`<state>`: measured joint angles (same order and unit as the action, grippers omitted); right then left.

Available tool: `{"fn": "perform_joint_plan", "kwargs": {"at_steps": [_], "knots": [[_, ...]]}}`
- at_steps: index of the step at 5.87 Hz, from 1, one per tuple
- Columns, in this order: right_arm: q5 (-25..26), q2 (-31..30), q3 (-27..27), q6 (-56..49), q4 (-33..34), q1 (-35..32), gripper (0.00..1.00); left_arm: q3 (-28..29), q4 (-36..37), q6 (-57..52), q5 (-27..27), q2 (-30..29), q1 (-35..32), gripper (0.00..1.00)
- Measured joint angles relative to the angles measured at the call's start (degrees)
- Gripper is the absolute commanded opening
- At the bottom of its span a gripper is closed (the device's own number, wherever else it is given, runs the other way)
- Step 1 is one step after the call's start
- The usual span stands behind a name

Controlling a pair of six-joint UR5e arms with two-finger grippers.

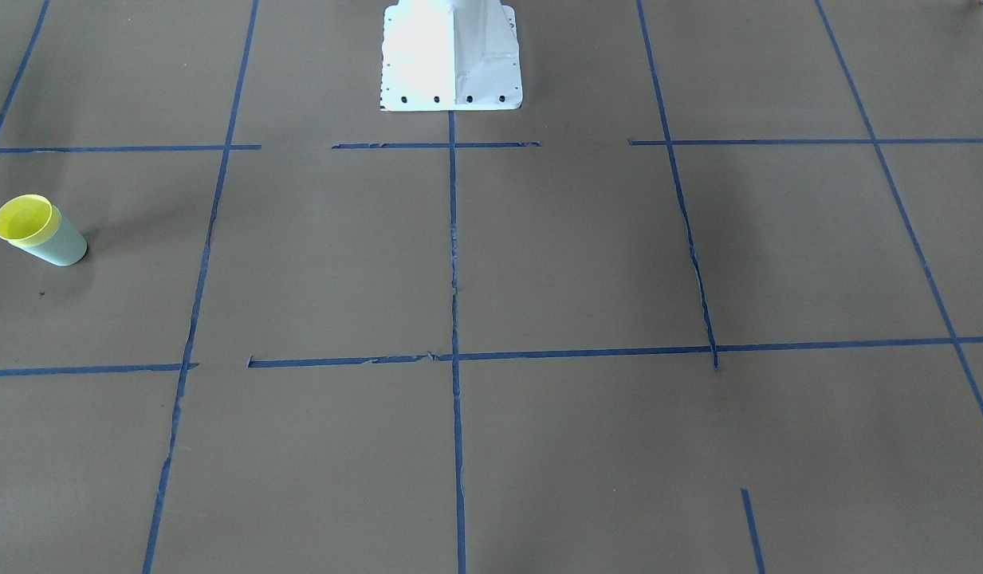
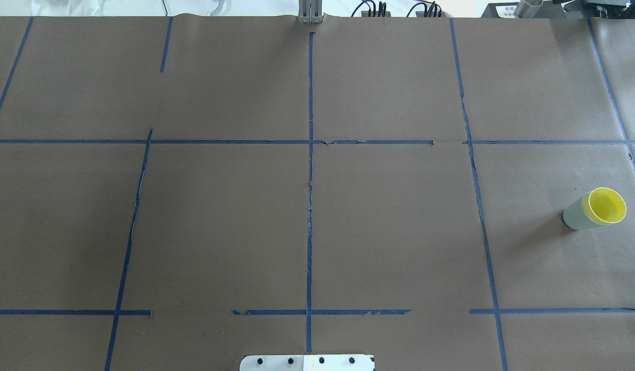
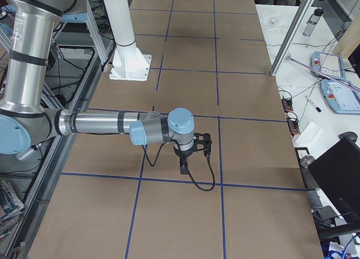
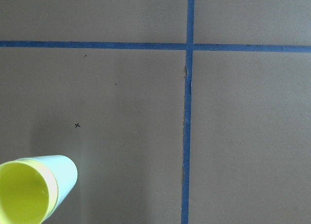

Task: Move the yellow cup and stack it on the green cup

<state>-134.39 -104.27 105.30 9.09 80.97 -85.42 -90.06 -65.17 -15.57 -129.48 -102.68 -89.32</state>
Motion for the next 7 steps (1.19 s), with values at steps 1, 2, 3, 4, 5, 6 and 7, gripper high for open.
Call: {"fn": "perform_joint_plan", "kwargs": {"at_steps": [1,2,3,4,5,6,7], "knots": [[0.0,-0.2,-0.4,0.0,0.0,0.0,1.0,-0.1,-1.1,-0.2,-3.6,2.6,-1.4,1.0],[-0.1,-0.3,-0.7,-0.1,0.0,0.0,1.0,-1.0,-3.9,0.3,-8.0,6.8,-1.9,1.0],[-0.1,-0.5,-0.6,-0.1,0.0,0.0,1.0,-4.0,-6.5,2.8,-10.3,11.4,-2.0,1.0],[-0.1,-1.1,-0.5,-0.2,-0.1,0.0,1.0,-8.6,-7.6,6.3,-10.6,15.9,-2.0,1.0],[0.0,-1.8,-0.6,-1.4,-0.1,0.0,1.0,-11.5,-7.8,7.7,-8.8,18.5,-1.8,1.0],[0.2,-2.3,-0.9,-3.0,0.0,0.1,1.0,-12.6,-7.9,8.2,-5.8,19.2,-1.5,1.0],[0.4,-2.6,-0.9,-3.7,0.0,0.1,1.0,-12.9,-7.9,8.6,-4.1,19.2,-1.4,1.0]]}}
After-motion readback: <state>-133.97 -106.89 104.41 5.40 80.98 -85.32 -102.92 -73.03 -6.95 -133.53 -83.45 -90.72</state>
